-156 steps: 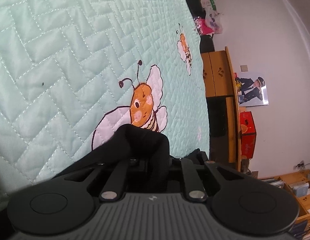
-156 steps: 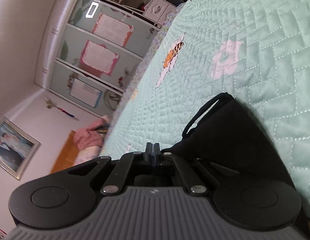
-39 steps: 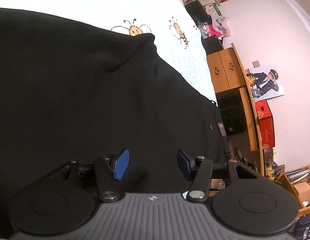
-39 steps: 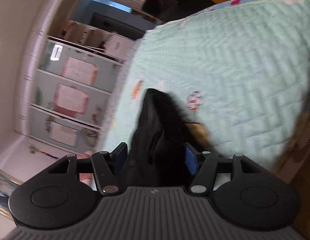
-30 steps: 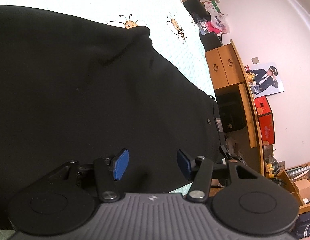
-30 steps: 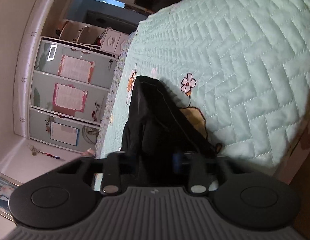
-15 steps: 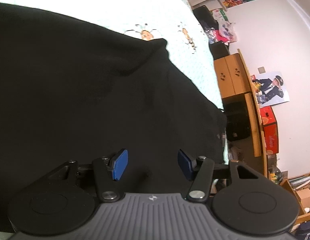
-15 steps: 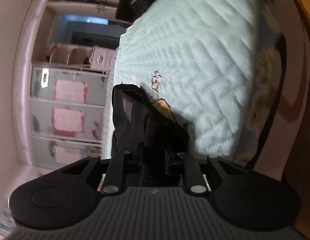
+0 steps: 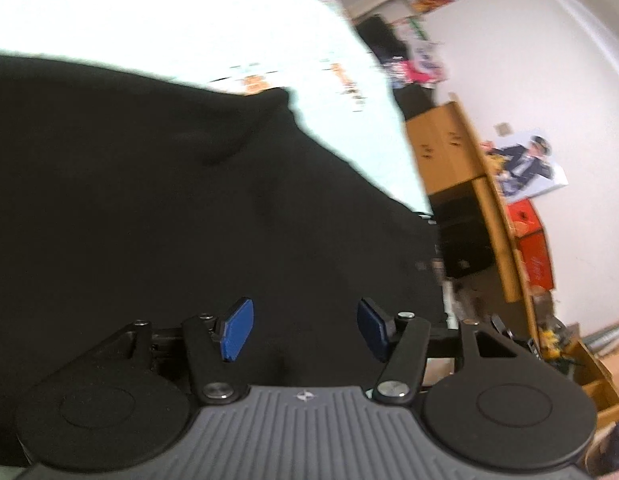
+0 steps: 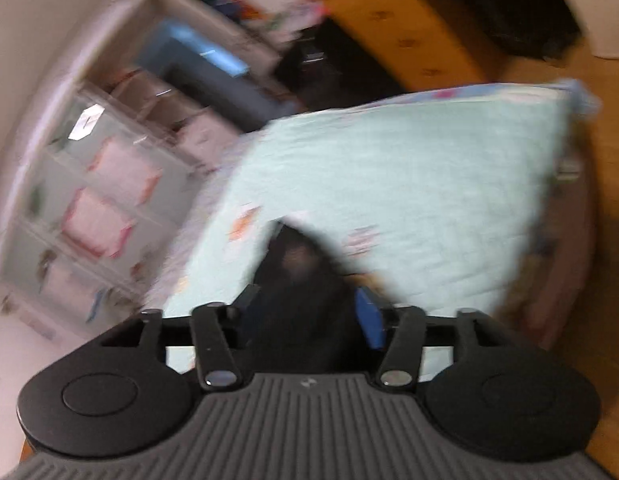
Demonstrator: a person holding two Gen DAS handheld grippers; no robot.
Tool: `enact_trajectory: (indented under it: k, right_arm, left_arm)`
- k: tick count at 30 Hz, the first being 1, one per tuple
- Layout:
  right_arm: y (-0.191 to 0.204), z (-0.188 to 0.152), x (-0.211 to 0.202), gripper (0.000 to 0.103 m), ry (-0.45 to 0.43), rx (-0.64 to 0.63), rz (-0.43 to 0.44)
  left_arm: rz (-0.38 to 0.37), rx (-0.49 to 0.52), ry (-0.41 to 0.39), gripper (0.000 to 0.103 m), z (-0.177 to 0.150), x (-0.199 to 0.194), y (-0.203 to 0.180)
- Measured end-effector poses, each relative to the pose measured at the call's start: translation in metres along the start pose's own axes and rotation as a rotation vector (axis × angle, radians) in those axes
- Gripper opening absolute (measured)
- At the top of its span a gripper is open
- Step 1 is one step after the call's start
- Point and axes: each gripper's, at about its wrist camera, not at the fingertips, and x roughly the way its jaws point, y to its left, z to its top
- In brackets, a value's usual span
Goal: Fold clothes
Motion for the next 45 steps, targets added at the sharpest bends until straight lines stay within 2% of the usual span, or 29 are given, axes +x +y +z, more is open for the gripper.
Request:
enact_trajectory:
  k: [1,3,6,8,9,10,11,12,15,19,22,24,26,28,32,34,35,36,37,39,41,43,45]
  right_arm:
    - [0.014,-0.006,0.010,0.061,0.043,-0.022,0.057]
    - [0.033,-0.021,0.037,0.061,0.158,-0.033,0.161]
    - [0.038,-0.054,0.080,0.060,0.334,0.021,0.266]
    - [0.041,-0.076,0.108,0.057,0.451,0.057,0.335]
    - [0.037,-0.081,0.115,0.053,0.476,0.070,0.335]
    - [0.029,-0.081,0.116,0.033,0.474,0.079,0.308]
    - [0.021,-0.082,0.116,0.001,0.473,0.089,0.281]
    - [0.013,-0.082,0.117,0.000,0.471,0.098,0.254]
    - [-0.006,-0.081,0.116,0.000,0.460,0.107,0.176]
    - [0.000,-0.067,0.106,0.000,0.425,0.037,0.100]
    - [0.013,-0.068,0.109,0.005,0.415,-0.012,0.071]
    - [0.028,-0.072,0.110,0.014,0.415,-0.063,0.067]
    - [0.049,-0.080,0.112,0.033,0.433,-0.126,0.101]
    - [0.068,-0.092,0.121,0.040,0.472,-0.150,0.159]
    - [0.100,-0.122,0.146,0.042,0.579,-0.130,0.281]
    - [0.106,-0.136,0.157,0.043,0.627,-0.116,0.293]
    - [0.107,-0.142,0.162,0.043,0.643,-0.121,0.276]
    - [0.105,-0.147,0.167,0.043,0.651,-0.126,0.237]
    - [0.101,-0.151,0.171,0.041,0.654,-0.128,0.191]
    - [0.100,-0.154,0.174,0.039,0.643,-0.136,0.152]
    - [0.107,-0.153,0.175,0.040,0.647,-0.159,0.121]
    - [0.118,-0.155,0.175,0.045,0.656,-0.193,0.096]
    - [0.131,-0.158,0.172,0.051,0.663,-0.237,0.103]
  left_arm:
    - [-0.011,0.023,-0.002,0.066,0.001,0.003,-0.006]
    - [0.015,0.063,-0.001,0.066,0.000,0.013,-0.010]
    - [0.091,-0.004,-0.010,0.066,-0.004,0.017,0.016]
    - [0.091,-0.029,-0.034,0.058,-0.011,0.006,0.039]
    - [0.085,-0.030,-0.046,0.057,-0.015,-0.004,0.046]
    - [0.091,-0.028,-0.056,0.057,-0.019,-0.014,0.051]
    - [0.099,-0.026,-0.068,0.057,-0.022,-0.025,0.058]
    - [0.110,-0.032,-0.086,0.057,-0.026,-0.038,0.065]
    - [0.131,-0.064,-0.157,0.055,-0.038,-0.077,0.091]
    - [0.172,-0.110,-0.242,0.051,-0.049,-0.128,0.119]
    - [0.242,-0.100,-0.311,0.054,-0.055,-0.166,0.124]
    - [0.263,-0.071,-0.364,0.058,-0.058,-0.193,0.122]
    - [0.247,-0.056,-0.425,0.059,-0.058,-0.220,0.129]
    - [0.238,-0.064,-0.496,0.060,-0.056,-0.247,0.143]
    - [0.294,-0.212,-0.647,0.060,-0.060,-0.295,0.197]
    - [0.405,-0.300,-0.687,0.058,-0.066,-0.319,0.228]
    - [0.435,-0.344,-0.700,0.054,-0.071,-0.328,0.242]
    - [0.398,-0.389,-0.714,0.040,-0.078,-0.336,0.255]
    - [0.360,-0.416,-0.723,0.033,-0.083,-0.342,0.262]
    - [0.329,-0.404,-0.722,0.033,-0.087,-0.350,0.263]
    - [0.319,-0.385,-0.719,0.038,-0.089,-0.354,0.253]
    - [0.279,-0.377,-0.744,0.054,-0.088,-0.358,0.244]
    - [0.236,-0.359,-0.765,0.061,-0.086,-0.362,0.234]
